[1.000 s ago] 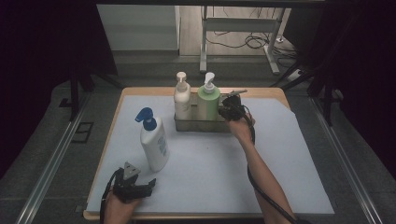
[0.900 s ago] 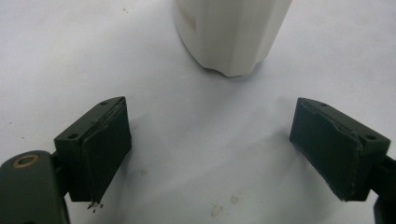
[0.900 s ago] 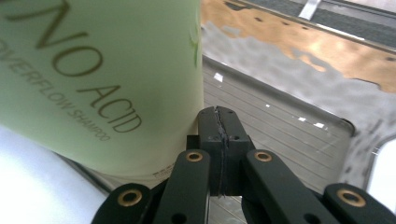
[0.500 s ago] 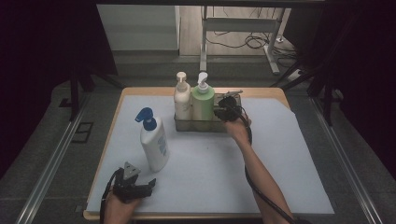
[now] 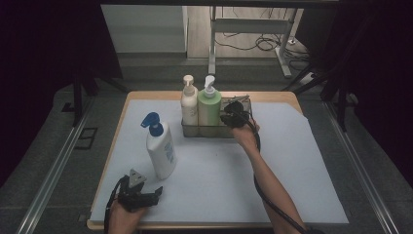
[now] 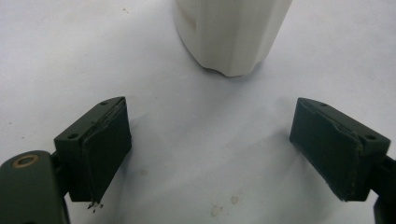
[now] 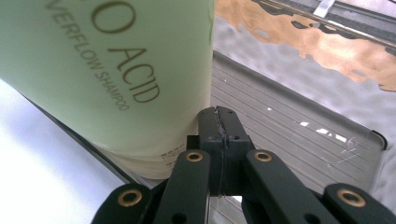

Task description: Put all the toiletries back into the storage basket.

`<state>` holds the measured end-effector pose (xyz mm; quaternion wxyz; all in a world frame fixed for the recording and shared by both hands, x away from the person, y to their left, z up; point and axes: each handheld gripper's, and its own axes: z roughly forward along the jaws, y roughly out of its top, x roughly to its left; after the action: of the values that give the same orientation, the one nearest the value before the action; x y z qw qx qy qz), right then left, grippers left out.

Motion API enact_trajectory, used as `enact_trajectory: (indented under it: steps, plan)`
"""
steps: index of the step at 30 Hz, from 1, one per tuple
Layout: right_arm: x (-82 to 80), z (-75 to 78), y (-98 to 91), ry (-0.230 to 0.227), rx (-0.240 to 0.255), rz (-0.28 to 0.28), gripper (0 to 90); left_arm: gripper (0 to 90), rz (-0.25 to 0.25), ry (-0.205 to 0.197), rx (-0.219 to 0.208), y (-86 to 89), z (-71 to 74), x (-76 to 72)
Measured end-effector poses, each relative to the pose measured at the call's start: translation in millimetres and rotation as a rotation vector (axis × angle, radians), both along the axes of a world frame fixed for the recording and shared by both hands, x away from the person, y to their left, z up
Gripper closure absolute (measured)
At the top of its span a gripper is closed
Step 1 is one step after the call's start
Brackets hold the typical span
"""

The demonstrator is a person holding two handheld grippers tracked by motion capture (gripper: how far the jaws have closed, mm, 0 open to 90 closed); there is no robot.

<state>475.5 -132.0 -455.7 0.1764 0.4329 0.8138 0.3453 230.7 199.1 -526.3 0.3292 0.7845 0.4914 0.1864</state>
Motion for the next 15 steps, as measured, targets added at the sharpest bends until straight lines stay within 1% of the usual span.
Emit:
enact_trajectory:
  steps: [4, 7, 11, 12, 13, 15]
  plan:
    - [-1.5, 0.7, 0.7, -0.004, -0.007, 0.004, 90.0, 12.2, 0.0, 0.0, 0.0, 0.0, 0.0, 0.0]
    - [-2.2, -0.3, -1.0, 0.0, 0.009, 0.007, 89.9, 12.1, 0.0, 0.0, 0.0, -0.1, 0.0, 0.0]
    - [-3.0, -0.3, -1.8, 0.003, 0.003, 0.019, 89.7, 12.1, 0.0, 0.0, 0.0, -0.1, 0.0, 0.0]
    - [-3.4, 0.0, -2.1, 0.005, 0.002, 0.023, 88.4, 12.1, 0.0, 0.0, 0.0, -0.1, 0.0, 0.0]
    - [-4.1, 0.4, -2.8, 0.0, -0.003, 0.019, 84.1, 12.1, 0.0, 0.0, 0.0, -0.1, 0.0, 0.0]
    - [-4.8, 1.0, -5.7, 0.006, 0.003, 0.027, 80.8, 12.1, 0.0, 0.0, 0.0, -0.1, 0.0, 0.0]
